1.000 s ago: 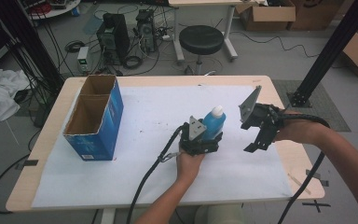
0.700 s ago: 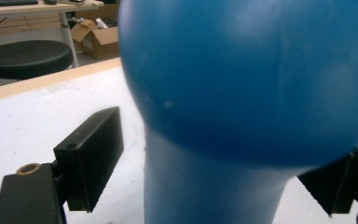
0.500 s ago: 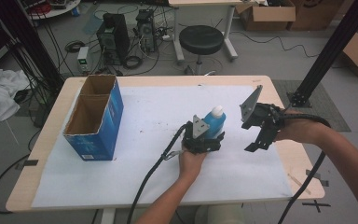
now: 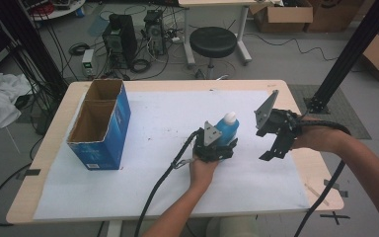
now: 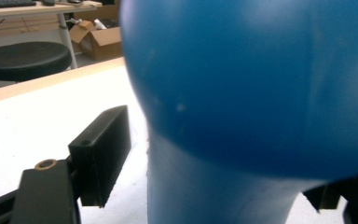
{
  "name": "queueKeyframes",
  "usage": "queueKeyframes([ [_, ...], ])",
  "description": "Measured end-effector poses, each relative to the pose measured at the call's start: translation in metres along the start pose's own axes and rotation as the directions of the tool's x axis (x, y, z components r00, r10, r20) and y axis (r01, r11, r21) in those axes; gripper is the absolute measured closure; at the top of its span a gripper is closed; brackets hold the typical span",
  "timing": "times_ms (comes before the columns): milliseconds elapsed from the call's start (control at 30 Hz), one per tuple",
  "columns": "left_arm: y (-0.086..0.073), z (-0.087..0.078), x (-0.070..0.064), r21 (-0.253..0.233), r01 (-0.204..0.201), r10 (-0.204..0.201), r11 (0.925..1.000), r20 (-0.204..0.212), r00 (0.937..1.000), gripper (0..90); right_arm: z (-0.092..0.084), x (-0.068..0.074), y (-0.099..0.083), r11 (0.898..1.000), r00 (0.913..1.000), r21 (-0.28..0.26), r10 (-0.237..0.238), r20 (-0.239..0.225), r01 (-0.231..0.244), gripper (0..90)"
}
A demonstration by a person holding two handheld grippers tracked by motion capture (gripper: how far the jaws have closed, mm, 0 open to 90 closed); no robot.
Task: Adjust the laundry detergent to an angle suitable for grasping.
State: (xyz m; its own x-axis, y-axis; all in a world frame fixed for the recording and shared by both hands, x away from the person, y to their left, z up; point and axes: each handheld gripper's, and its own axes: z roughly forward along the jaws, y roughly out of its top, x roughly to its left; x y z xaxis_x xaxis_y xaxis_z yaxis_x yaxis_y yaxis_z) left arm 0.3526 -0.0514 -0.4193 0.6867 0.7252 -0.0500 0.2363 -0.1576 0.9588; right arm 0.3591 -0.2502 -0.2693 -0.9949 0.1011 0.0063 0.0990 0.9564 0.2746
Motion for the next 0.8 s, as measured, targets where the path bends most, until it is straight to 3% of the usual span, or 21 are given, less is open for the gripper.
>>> queueKeyframes([
  [800, -0.0001, -0.0007, 0.0008, -0.003, -0.006, 0.006, 1.0, 0.01, 0.9999, 30.2, 0.0003, -0.001, 0.0, 1.0, 1.0, -0.005, 0.002, -0.001, -0.002, 19.5],
])
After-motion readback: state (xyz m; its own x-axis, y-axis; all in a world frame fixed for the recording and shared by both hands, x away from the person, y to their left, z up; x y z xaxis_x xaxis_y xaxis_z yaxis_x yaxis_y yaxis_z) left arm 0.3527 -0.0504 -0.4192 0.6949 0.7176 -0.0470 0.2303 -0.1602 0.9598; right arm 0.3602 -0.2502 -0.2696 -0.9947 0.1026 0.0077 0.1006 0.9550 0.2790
